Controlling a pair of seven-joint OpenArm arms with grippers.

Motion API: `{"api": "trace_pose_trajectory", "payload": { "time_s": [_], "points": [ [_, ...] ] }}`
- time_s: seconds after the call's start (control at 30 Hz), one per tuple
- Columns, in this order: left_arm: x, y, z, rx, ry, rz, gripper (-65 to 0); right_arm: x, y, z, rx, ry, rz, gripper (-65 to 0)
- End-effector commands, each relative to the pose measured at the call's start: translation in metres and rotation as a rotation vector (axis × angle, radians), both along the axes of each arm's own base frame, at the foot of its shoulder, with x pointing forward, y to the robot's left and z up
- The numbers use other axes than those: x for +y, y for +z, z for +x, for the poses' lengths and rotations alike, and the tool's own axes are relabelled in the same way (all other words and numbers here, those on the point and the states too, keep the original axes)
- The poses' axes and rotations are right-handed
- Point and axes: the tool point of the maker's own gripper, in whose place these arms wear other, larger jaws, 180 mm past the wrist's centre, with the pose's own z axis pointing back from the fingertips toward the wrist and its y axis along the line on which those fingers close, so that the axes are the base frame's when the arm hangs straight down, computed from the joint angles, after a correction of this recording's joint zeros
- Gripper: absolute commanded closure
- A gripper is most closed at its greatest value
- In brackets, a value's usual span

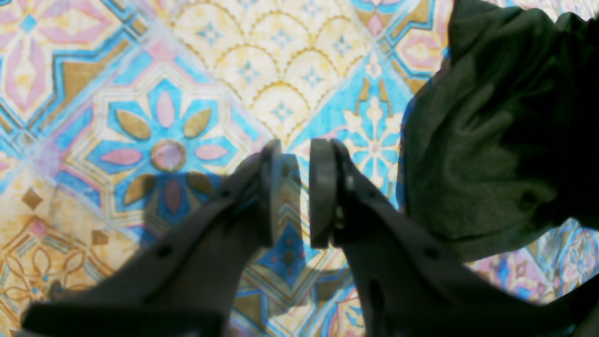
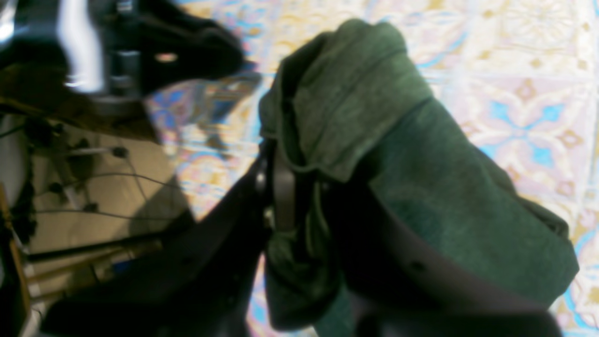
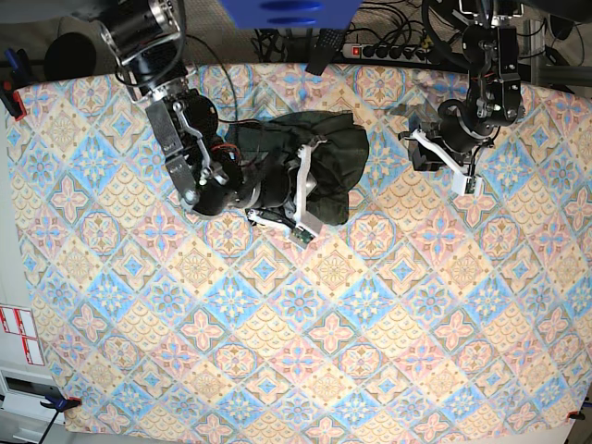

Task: Fold the T-shirt properly
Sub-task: 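Move the right gripper to the bundle's side and grasp the cloth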

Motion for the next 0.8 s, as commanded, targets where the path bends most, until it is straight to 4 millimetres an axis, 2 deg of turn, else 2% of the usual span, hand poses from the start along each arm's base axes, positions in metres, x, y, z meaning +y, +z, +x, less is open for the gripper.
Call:
{"api": "trace_pose_trajectory", "payload": {
  "time_s": [0.0, 0.17, 0.27, 0.33, 0.43, 0.5, 0.63, 0.77],
  "points": [
    [0.002, 0.009, 0.008, -0.041, 0.001, -0.002, -8.6, 0.012, 0.010, 0.004, -0.020, 0.031, 0.035, -7.7],
    [0.000, 0.009, 0.008, -0.040, -0.003, -0.004, -8.6, 0.033, 0.002, -0.006, -0.027, 0.161, -0.015, -16.9],
    [0.000, 0.009, 0.008, -0.040, -0.003, -0.004, -8.6, 0.029, 0.003, -0.003, -0.036, 0.155, -0.019, -19.1],
    [-0.001, 0.010, 0.009, -0.042, -0.005, -0.004, -8.6, 0.010, 0.003, 0.013, -0.043, 0.094, -0.031, -18.7],
    [-0.002, 0.011, 0.009, -0.046, -0.006, -0.010, -8.6, -0.010, 0.014, 0.040, -0.080, -0.015, 0.007, -17.8],
    [-0.002, 0.011, 0.009, -0.047, -0.007, -0.010, -8.6, -0.033, 0.014, 0.053, -0.095, -0.075, -0.004, -17.6],
    [-0.006, 0.022, 0.012, -0.078, -0.021, -0.007, -8.6, -0.060, 0.011, 0.063, -0.105, -0.123, -0.042, -17.6],
    [-0.007, 0.027, 0.015, -0.093, -0.025, -0.006, -8.6, -0.065, 0.011, 0.064, -0.106, -0.124, -0.052, -17.6]
  ]
}}
